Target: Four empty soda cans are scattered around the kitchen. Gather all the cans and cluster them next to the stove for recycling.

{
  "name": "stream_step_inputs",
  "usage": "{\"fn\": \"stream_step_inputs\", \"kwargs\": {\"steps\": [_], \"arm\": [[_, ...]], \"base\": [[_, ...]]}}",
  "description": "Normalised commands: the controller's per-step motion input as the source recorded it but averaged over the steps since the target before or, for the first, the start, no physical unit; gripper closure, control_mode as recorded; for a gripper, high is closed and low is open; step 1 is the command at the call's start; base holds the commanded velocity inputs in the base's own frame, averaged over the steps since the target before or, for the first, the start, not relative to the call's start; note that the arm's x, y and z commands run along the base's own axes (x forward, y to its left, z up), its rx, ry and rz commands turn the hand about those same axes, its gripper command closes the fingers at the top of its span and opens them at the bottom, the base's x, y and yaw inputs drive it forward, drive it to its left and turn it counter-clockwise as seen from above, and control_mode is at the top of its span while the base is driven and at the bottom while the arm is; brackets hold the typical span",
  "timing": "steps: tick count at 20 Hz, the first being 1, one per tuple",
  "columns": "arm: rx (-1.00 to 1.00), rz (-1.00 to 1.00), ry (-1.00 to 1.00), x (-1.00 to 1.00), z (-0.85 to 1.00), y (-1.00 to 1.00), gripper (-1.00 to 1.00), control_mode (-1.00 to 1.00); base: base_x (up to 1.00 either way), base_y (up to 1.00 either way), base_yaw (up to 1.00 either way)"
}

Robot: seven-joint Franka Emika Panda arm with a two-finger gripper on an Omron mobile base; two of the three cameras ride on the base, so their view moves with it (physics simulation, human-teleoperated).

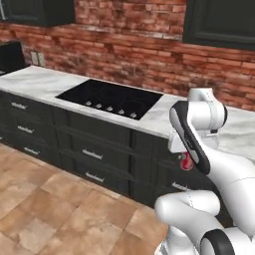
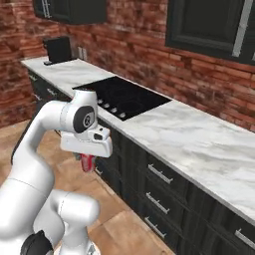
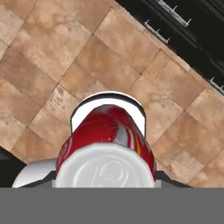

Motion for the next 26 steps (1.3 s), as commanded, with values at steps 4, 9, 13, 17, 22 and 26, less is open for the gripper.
{"fn": "stream_step_inputs", "kwargs": {"steps": [4,9,13,17,22,26], "arm": [[0.00,0.00,0.00,0.00,0.00,0.00,1.00,1.00],[0.00,0.00,0.00,0.00,0.00,0.00,1.00,1.00],[0.00,0.00,0.00,0.00,0.00,0.00,1.00,1.00],[0.00,0.00,0.00,0.00,0.00,0.00,1.00,1.00],[0.00,0.00,0.00,0.00,0.00,0.00,1.00,1.00],[0.00,0.00,0.00,0.00,0.00,0.00,1.00,1.00]], "base": [[0.80,0.42,-0.63],[0.82,0.57,-0.60],[0.75,0.65,-0.59],[0.77,0.66,-0.53],[0.76,0.64,-0.41],[0.67,0.43,-0.22]]}}
